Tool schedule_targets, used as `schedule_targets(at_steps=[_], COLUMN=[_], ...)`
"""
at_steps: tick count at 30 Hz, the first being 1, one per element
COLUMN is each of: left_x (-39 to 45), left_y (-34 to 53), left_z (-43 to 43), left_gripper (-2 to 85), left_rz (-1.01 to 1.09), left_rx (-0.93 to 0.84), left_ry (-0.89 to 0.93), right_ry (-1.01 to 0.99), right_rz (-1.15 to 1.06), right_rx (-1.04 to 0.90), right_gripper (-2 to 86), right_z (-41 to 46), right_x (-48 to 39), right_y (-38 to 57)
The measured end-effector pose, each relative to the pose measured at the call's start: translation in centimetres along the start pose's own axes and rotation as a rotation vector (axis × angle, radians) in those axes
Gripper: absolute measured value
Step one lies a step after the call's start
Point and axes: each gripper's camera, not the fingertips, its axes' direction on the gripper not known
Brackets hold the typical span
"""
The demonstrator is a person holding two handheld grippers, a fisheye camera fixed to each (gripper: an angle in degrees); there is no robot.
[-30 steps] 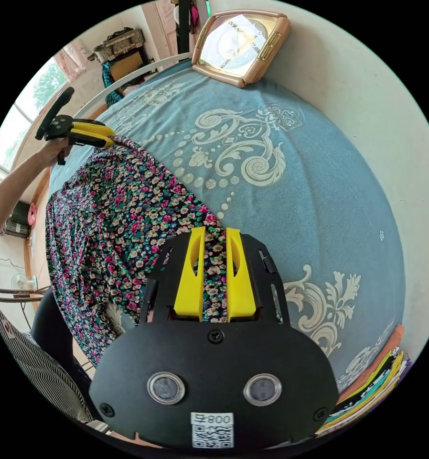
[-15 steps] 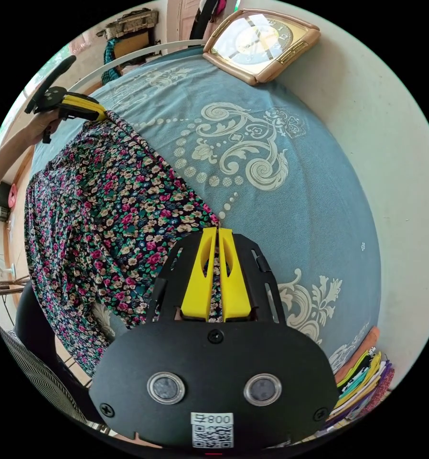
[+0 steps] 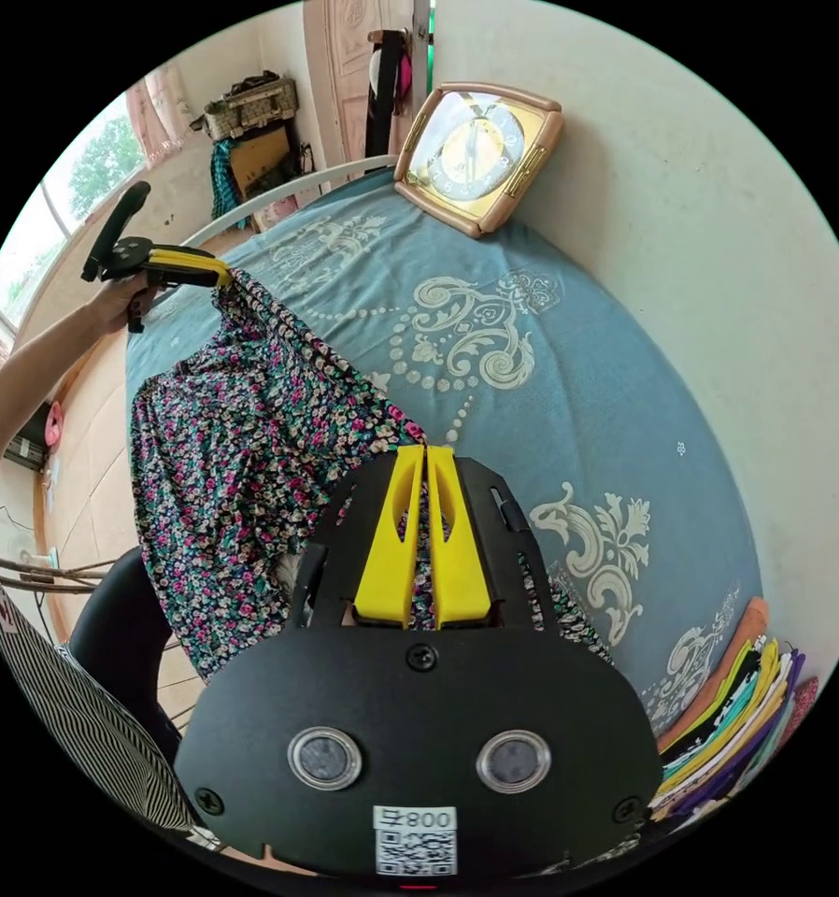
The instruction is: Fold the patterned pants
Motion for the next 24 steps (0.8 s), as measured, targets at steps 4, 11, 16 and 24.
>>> schedule_targets(at_steps=[4, 11, 16, 24], left_x=[0.5, 2.0, 3.3, 4.4], left_y=[3.1, 8.4, 12.3, 15.6], left_z=[-2.2, -4.0, -3.8, -3.6], left_gripper=[0.7, 0.6, 0.7, 0.7], left_rz=[0.031, 0.102, 0.113, 0.163], left_rx=[-0.012, -0.101, -0.164, -0.222], left_ry=[0.035, 0.026, -0.005, -0.049], right_ry=[-0.027, -0.085, -0.139, -0.193], right_rz=[0.001, -0.017, -0.024, -0.063], right_rx=[0.020, 0.004, -0.051, -0.132], right_gripper=[0.3, 0.2, 0.2, 0.2], right_z=[-0.5, 0.7, 3.1, 6.8], right_x=[-3.0, -10.2, -14.5, -20.1], right_y=[2.7, 8.1, 11.0, 15.3])
